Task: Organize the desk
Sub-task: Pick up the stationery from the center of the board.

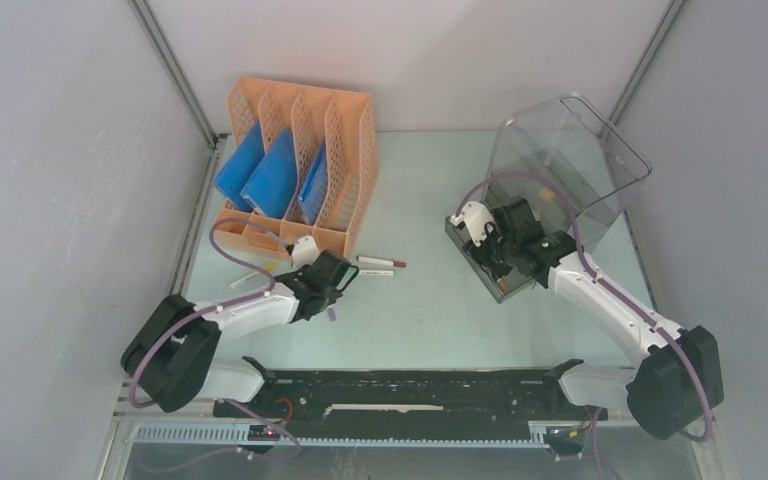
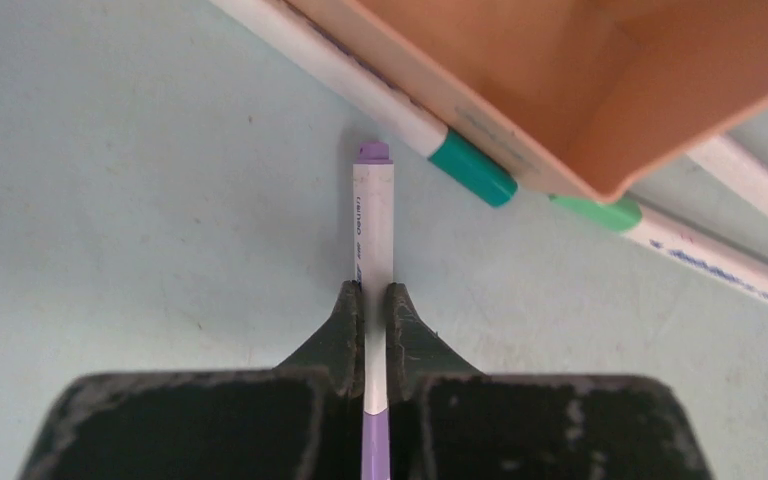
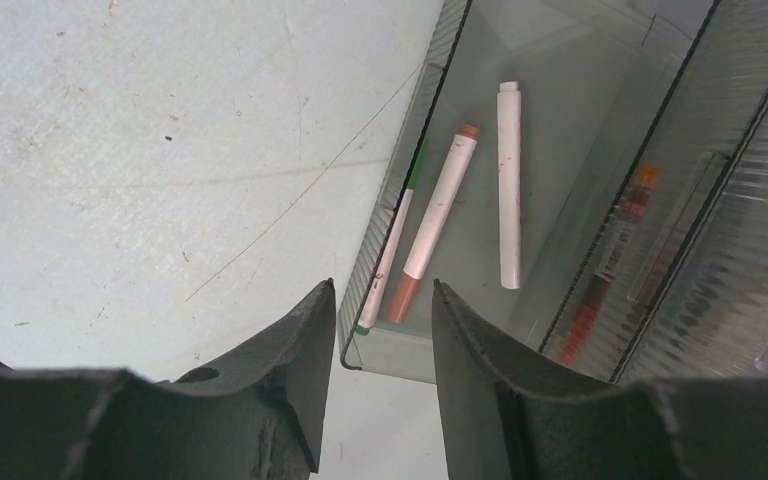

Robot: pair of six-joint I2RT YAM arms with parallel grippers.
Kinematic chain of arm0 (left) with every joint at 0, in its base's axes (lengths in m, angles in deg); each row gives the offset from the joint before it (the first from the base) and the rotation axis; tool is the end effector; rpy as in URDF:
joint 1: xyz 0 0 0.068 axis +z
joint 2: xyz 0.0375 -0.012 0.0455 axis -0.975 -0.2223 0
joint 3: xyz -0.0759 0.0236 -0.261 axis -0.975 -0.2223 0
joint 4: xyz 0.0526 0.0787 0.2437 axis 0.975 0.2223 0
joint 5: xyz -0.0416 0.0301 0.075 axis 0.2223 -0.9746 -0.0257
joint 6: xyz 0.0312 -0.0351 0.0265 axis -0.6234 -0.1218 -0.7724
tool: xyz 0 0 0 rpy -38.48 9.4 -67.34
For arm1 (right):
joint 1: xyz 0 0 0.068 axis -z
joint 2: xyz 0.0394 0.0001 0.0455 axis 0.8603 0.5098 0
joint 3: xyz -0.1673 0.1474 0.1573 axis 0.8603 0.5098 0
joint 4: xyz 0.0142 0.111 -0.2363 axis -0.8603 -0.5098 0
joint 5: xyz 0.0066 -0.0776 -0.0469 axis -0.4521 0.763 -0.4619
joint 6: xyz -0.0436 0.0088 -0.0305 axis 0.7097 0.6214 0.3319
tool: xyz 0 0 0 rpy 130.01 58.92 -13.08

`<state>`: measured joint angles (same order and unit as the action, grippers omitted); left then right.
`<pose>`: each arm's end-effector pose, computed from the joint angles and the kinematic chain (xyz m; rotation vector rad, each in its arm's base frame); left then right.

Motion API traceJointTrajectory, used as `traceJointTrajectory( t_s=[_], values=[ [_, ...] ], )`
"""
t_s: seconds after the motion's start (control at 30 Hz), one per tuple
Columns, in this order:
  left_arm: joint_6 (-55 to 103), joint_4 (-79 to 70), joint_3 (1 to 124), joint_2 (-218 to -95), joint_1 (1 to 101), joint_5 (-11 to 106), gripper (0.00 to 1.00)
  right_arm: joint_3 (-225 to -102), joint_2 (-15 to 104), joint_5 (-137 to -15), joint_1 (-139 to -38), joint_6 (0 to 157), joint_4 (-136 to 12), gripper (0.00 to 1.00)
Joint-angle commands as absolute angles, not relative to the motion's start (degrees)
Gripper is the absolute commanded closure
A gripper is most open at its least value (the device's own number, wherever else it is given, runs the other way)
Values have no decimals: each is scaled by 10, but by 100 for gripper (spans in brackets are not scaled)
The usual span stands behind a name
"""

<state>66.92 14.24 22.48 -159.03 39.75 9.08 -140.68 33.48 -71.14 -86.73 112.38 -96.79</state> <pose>0.1917 -0.1239 0.1466 -0.5198 2.3845 0.0280 0.2202 0.1163 0.2609 -1.1518 2.1955 0.0709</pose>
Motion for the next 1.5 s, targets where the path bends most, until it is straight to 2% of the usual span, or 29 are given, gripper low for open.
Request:
traceJointTrajectory(
  t_s=[0.0, 0.33, 0.63, 0.8, 0.97, 1.47],
  values=[
    [652, 173, 180, -1548, 396, 193, 100, -1426, 312, -724, -874, 1132, -967, 52],
    [607, 94, 113, -1360, 396, 297, 100, -1426, 283, -795, -884, 1135, -977, 52],
    [578, -105, 64, -1260, 397, 389, 100, -1426, 248, -874, -896, 1132, -983, 51],
    [585, -266, 55, -1280, 397, 442, 100, -1430, 219, -948, -894, 1116, -992, 48],
    [576, -380, 82, -1326, 386, 442, 100, -1441, 207, -1024, -884, 1105, -1006, 48],
    [544, -565, 209, -1511, 298, 425, 100, -1444, 168, -1093, -847, 1030, -975, 46]
  ],
)
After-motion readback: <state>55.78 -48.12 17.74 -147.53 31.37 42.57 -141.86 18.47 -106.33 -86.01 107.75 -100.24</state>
